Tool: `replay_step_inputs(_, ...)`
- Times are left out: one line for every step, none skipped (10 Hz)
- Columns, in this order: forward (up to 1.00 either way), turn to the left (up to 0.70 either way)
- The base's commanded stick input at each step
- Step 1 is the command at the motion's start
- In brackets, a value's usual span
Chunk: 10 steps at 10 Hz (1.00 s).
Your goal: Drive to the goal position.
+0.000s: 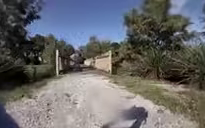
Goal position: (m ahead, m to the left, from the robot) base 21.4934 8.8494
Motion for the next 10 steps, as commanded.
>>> replay_step_inputs(1.0,0.27)
replay_step_inputs(1.0,0.27)
replay_step_inputs(1.0,0.27)
replay_step_inputs(1.0,0.13)
replay_step_inputs(1.0,0.0)
replay_step_inputs(1.0,0.0)
replay_step_inputs(1.0,0.0)
replay_step_inputs(1.0,0.0)
replay_step_inputs(1.0,0.13)
replay_step_inputs(1.0,0.27)
